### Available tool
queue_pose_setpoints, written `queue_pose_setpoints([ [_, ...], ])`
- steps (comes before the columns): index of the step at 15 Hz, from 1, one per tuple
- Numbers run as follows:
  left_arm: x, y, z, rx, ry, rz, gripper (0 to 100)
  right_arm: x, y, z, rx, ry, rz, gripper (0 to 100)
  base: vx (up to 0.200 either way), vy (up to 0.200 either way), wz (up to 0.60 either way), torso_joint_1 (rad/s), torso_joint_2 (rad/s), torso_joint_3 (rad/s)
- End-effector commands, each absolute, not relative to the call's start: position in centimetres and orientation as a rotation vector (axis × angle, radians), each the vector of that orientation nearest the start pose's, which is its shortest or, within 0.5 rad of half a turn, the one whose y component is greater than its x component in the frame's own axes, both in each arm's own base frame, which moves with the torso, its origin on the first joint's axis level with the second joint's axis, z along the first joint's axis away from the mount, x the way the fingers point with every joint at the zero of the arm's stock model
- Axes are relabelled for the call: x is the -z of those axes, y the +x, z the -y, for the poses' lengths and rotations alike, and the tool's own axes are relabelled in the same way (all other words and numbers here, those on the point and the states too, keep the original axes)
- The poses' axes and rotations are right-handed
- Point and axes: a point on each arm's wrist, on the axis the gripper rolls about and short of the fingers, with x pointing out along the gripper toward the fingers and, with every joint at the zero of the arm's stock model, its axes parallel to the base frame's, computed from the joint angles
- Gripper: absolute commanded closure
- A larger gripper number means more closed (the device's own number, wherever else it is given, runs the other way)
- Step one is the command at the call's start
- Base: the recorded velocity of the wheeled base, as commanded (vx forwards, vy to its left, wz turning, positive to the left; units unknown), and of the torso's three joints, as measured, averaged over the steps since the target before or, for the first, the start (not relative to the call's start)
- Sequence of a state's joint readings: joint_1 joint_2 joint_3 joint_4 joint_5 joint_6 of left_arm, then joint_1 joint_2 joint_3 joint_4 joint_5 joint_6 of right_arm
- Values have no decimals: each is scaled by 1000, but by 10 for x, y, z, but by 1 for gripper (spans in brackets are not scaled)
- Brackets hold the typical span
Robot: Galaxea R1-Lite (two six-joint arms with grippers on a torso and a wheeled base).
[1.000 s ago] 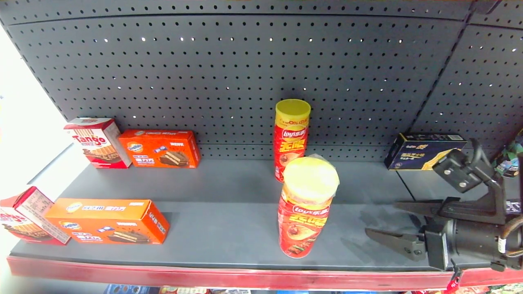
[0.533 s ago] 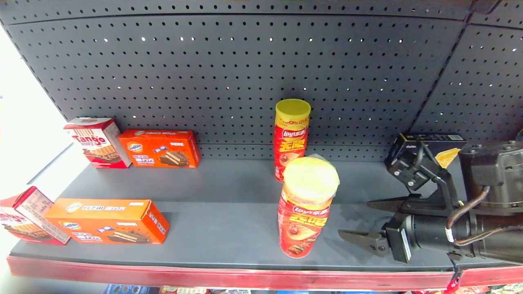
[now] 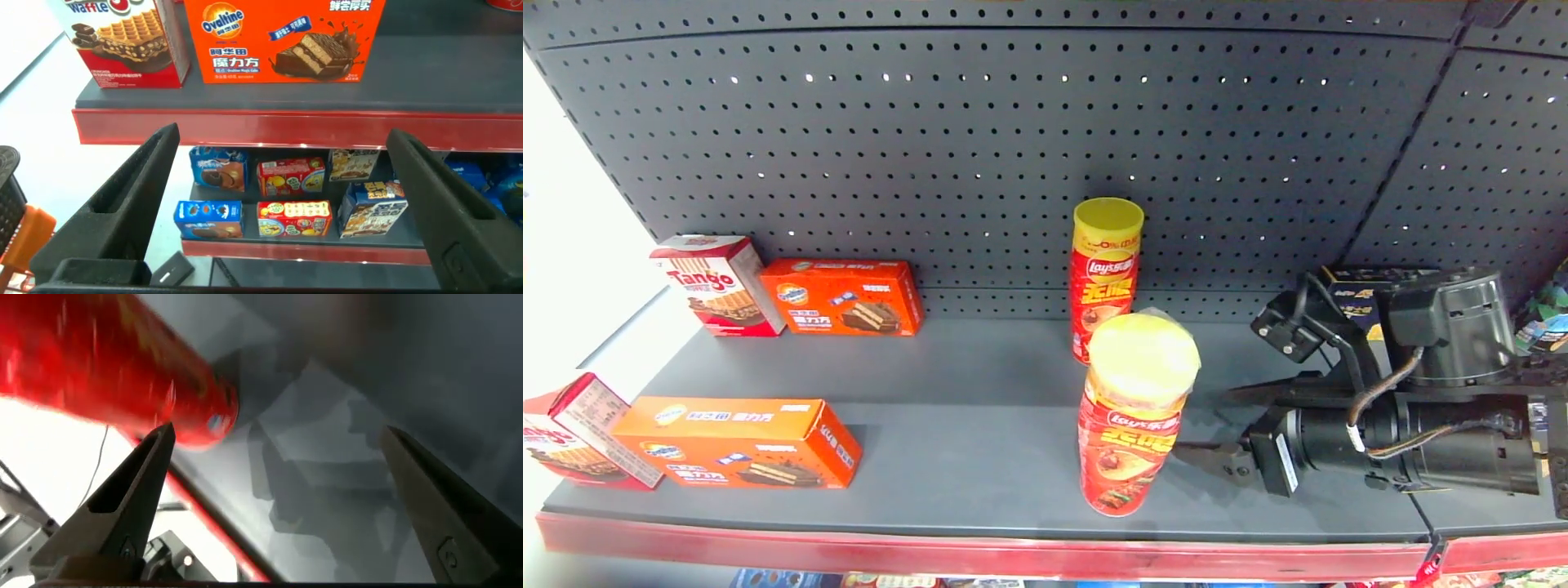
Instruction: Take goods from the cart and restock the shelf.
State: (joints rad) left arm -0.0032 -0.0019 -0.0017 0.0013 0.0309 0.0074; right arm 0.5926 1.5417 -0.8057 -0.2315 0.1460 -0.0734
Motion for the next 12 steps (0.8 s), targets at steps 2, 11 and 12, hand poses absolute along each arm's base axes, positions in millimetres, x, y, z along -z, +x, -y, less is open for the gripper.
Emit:
queue_pose_setpoints([
  [2,-76,-23,-1,-28,6,0,0,-188,220,-156,-751,-186,-479,0,0,0,0,0,0,0],
  [11,-76,-23,-1,-28,6,1,0,-215,191,-94,-546,-138,-361,0,0,0,0,0,0,0],
  [12,-76,-23,-1,-28,6,1,0,-224,173,-69,-457,-117,-301,0,0,0,0,0,0,0],
])
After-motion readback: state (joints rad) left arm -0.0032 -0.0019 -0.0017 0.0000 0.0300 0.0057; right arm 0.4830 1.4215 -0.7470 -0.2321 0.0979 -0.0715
